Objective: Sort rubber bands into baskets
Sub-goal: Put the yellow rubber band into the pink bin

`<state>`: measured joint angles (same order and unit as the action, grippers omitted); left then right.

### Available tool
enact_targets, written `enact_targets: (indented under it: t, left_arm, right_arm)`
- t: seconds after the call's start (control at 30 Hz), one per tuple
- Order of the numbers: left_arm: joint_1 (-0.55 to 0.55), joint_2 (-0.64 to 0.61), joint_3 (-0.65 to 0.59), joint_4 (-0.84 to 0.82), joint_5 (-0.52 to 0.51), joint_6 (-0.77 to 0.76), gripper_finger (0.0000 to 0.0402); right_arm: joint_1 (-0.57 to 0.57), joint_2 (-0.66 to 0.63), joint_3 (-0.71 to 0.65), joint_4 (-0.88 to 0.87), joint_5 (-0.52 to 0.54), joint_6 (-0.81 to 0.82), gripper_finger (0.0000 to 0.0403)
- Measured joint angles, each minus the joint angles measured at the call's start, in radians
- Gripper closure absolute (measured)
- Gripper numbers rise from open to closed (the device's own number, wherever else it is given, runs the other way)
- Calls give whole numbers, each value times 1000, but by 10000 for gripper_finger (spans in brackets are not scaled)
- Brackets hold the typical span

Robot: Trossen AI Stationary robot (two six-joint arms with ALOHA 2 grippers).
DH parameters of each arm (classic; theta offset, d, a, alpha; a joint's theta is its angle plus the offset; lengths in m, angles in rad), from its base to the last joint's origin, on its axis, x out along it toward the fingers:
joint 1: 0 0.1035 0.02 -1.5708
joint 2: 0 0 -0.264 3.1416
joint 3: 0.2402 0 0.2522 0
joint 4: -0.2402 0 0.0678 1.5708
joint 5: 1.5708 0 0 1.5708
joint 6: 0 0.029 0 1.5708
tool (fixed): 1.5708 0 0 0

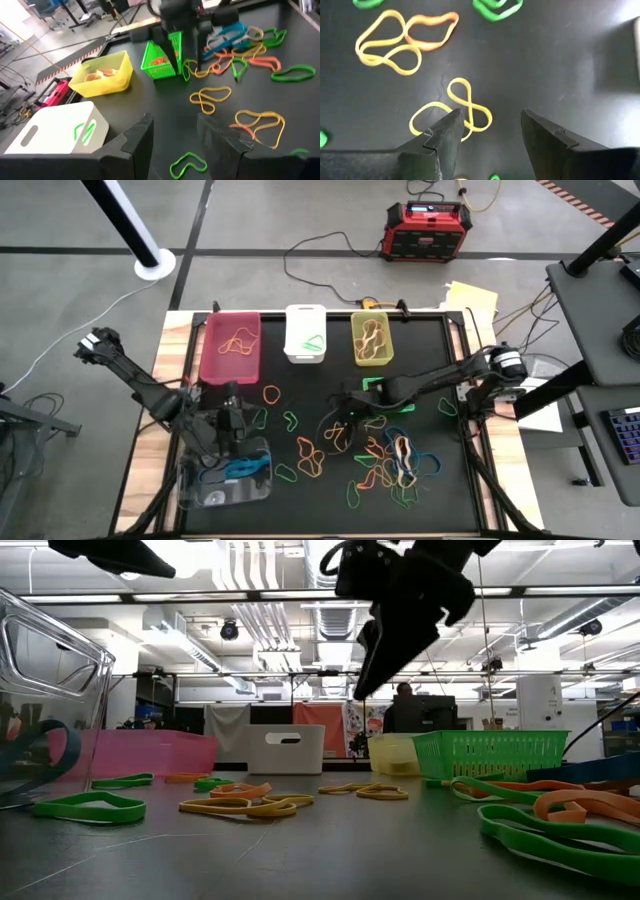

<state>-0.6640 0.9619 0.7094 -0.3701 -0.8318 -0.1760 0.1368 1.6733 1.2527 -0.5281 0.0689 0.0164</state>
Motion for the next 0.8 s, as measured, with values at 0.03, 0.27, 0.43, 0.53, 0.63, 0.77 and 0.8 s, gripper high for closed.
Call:
enact_targets:
  t: [0.03,0.27,0.43,0.53,0.63,0.77,0.8]
  left_arm:
    - [0,-1,0,12,0,0,264]
    - [0,-1,-1,35,-89,30,264]
    - [0,-1,5,34,-105,45,264]
    - [0,-1,7,36,-105,45,264]
    - [0,-1,5,40,-109,45,264]
    - [0,-1,1,42,-152,45,264]
    - [0,-1,1,45,-167,45,264]
  right_arm:
    - [0,11,2,-4,0,2,211]
    - [-9,105,-1,80,-2,-18,211]
    - [-12,181,2,89,-81,-70,211]
    - [-12,194,3,99,-120,-88,213]
    - [-16,206,2,104,-122,-107,222]
    - [-21,235,-3,133,-122,-137,248]
    - [-21,244,-3,136,-121,-146,256]
